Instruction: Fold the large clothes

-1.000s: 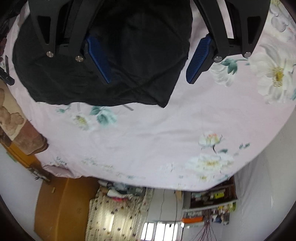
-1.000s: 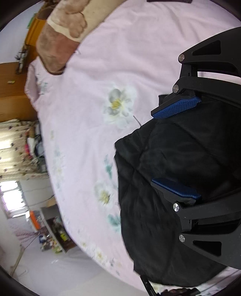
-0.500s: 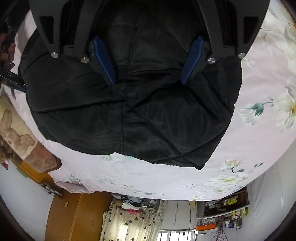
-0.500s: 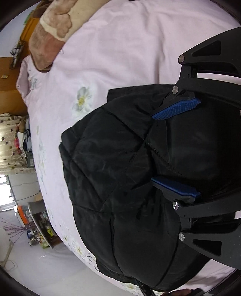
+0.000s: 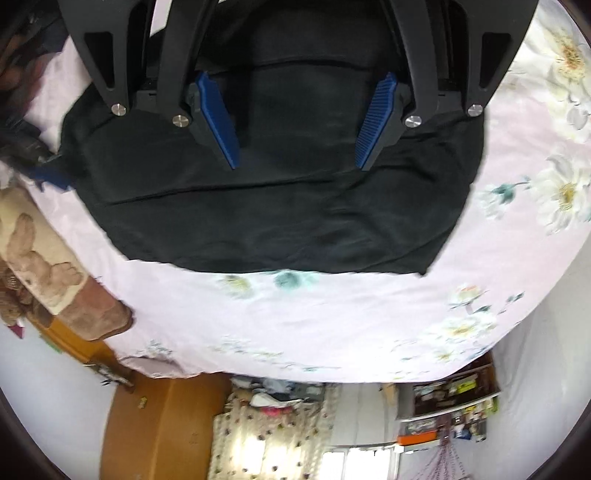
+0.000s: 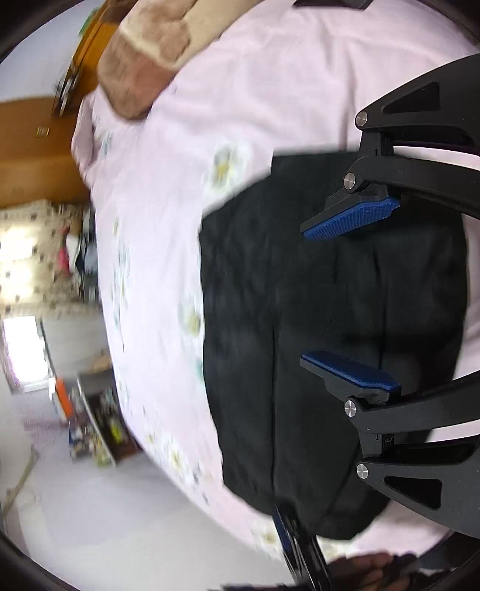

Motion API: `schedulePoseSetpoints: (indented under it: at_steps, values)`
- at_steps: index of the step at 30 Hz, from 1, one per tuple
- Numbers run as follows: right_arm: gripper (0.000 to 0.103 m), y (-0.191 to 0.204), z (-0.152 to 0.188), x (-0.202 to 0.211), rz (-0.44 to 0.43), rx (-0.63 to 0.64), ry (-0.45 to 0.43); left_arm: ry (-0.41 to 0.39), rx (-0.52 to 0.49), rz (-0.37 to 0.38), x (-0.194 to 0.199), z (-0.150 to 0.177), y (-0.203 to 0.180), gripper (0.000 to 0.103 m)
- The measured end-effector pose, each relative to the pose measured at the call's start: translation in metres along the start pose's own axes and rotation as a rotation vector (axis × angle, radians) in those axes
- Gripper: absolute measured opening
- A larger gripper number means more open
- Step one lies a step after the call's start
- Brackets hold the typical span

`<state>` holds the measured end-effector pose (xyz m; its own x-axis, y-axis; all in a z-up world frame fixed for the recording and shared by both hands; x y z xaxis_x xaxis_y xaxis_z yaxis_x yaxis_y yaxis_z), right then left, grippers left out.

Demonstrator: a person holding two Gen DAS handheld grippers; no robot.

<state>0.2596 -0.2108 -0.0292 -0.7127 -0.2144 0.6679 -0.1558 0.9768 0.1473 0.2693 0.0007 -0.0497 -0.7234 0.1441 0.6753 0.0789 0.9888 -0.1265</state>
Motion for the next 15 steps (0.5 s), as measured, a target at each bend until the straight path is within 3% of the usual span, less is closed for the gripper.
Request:
schedulePoseSetpoints:
  at_steps: [3,7,11,15]
  values:
    - [0.063,0.015,0.016,-0.032,0.015,0.043,0.063,0.058,-0.019,0.011,-0.024,0.011,-0.012,0.068]
    - [0.063,0.005,0.029,-0.06,0.011,-0.024,0.111,0.084,-0.019,0.01,-0.049,0.025,-0.008,0.069]
    - [0.063,0.008,0.039,-0.069,0.031,0.034,0.13,0.087,-0.042,-0.001,-0.06,0.025,-0.01,0.069]
    - [0.064,0.005,0.032,-0.07,0.025,0.004,0.16,0.116,-0.026,0.013,-0.053,0.016,-0.011,0.068]
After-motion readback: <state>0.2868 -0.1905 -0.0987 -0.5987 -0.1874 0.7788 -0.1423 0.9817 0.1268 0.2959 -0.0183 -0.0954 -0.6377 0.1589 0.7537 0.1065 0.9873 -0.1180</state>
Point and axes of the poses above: each gripper's, at about its wrist camera, not at the fingertips, and x roughly against the way its jaws point, y to its left, z to its underside, the point moved 5 cm from there along -x, roughly the way its jaws point, and after that the axes turned 6 degrees about -y, right-handed, at the moved point
